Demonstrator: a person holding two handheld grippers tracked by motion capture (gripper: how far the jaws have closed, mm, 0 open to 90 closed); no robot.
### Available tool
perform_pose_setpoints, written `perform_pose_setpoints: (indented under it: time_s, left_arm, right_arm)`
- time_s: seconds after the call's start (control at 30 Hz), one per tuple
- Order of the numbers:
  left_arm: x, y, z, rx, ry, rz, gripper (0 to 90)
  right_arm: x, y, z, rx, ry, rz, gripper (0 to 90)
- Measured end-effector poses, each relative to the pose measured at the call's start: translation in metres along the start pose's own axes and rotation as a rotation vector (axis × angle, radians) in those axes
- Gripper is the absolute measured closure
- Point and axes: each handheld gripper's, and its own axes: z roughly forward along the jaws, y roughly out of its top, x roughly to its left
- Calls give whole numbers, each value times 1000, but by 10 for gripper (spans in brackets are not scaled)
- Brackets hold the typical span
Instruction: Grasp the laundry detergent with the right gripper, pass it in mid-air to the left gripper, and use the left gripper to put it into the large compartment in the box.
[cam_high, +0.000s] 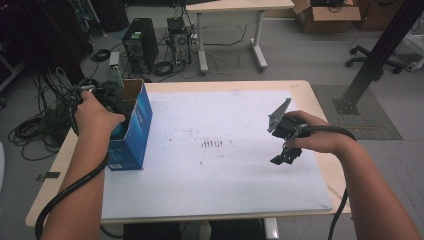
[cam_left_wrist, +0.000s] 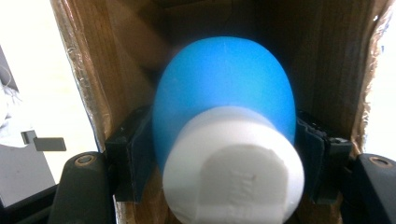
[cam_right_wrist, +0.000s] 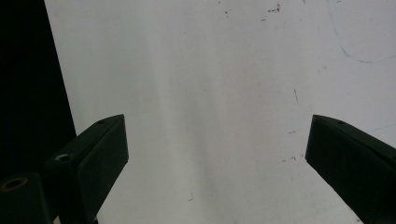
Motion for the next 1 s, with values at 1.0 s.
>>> perform_pose_setpoints:
  time_s: [1.0]
  left_arm:
    - [2,-17,-41,-50,10,-14,144]
  right_arm:
    - [5,-2,-6,-11,-10,-4,58]
